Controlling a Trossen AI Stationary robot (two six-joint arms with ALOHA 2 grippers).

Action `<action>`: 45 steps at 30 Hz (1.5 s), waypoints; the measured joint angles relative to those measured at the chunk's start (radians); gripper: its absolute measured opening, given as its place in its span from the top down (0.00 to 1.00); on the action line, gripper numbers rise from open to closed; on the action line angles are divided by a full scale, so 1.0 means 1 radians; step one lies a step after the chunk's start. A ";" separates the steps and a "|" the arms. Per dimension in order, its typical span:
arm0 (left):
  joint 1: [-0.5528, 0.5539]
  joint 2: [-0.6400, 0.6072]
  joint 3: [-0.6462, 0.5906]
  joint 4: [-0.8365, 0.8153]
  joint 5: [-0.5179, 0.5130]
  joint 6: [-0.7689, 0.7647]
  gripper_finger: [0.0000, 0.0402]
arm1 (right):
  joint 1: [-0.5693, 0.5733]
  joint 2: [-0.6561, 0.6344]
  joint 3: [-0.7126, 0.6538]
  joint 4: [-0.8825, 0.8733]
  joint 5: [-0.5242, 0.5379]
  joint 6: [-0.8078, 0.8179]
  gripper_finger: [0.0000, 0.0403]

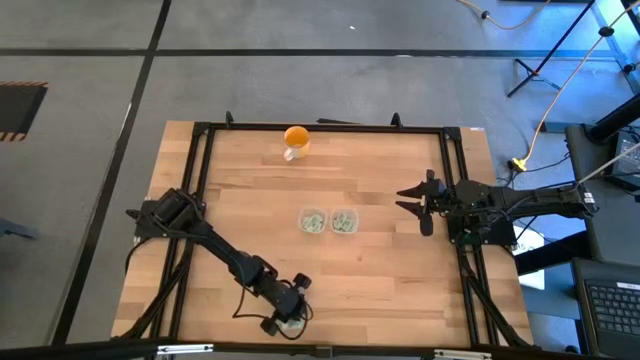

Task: Pick and place items into bin
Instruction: Put the stevia packet into the left transparent bin

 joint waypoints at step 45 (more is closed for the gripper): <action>0.116 -0.348 -0.011 -0.265 -0.051 -0.047 1.00 | 0.000 0.000 0.000 0.055 0.002 -0.057 0.63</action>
